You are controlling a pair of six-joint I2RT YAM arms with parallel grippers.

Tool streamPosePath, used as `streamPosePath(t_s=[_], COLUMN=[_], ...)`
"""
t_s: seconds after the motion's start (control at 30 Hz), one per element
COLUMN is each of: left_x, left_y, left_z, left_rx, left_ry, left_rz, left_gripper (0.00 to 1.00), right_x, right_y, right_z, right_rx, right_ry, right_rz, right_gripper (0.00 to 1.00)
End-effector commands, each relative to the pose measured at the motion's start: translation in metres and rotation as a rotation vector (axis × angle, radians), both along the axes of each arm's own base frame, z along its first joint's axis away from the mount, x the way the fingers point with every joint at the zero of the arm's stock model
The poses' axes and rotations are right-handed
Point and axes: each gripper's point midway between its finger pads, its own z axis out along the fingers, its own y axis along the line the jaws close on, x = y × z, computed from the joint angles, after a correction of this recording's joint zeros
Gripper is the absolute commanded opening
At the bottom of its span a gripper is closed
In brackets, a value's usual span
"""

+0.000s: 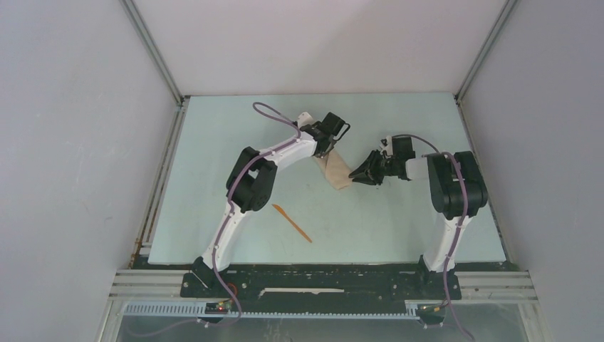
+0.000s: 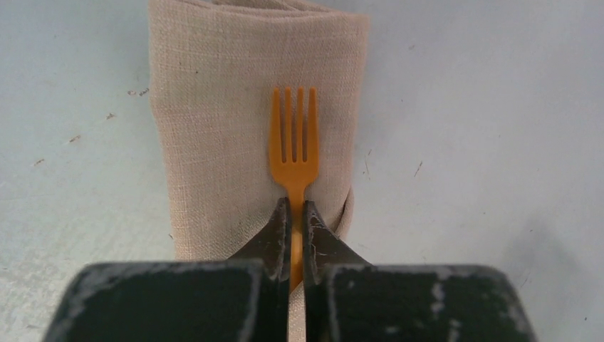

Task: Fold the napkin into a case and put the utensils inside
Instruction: Insert the fork into the folded napkin, then insert the knife at the center of the board.

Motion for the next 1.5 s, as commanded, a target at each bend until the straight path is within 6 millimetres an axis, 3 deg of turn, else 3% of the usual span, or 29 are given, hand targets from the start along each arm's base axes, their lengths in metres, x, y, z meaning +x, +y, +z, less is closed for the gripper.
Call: streamPosePath(t_s=[0.0,0.3,0.43,0.67,0.73,0.87,1.0,1.07,1.27,1.47], left_x=[-0.009,-0.013,-0.013,-0.026,-0.033,-0.057,-0.093,-0.112,-0.176,-0.243], left_y=[-0.004,-0.004,0.002,0.011,0.02,0.052,0.085,0.097,0.142,0.169], left_z=[0.025,0.026,0.042,0.084,0.101,0.131,0.151,0.148,0.111,0.052], left_rx=[0.03,0.05,0.079,0.086,0.088,0.069,-0.03,-0.094,-0.119,-0.22], left_ry=[-0.028,-0.028,-0.049,-0.08,-0.087,-0.107,-0.187,-0.187,-0.089,0.058], left_rz=[-0.044,-0.058,-0.076,-0.14,-0.16,-0.18,-0.226,-0.25,-0.221,-0.056], left_gripper=[0.04,0.25,0.46,0.59,0.63,0.8,0.92,0.94,0.93,0.91], right_x=[0.012,0.01,0.009,0.005,0.004,0.004,-0.004,-0.007,-0.026,-0.045], right_y=[0.006,0.006,0.006,0.006,0.005,0.004,0.002,0.0,-0.004,-0.007], right_z=[0.004,0.002,0.001,-0.001,0.0,0.006,0.013,0.019,0.047,0.074], right_rx=[-0.014,-0.025,-0.036,-0.063,-0.071,-0.119,-0.16,-0.178,-0.297,-0.356], right_ry=[-0.044,-0.044,-0.045,-0.049,-0.052,-0.086,-0.085,-0.093,-0.178,-0.261], right_rz=[0.023,0.033,0.038,0.052,0.054,0.061,0.07,0.074,0.107,0.127], right_gripper=[0.34,0.32,0.32,0.3,0.3,0.33,0.39,0.43,0.58,0.66])
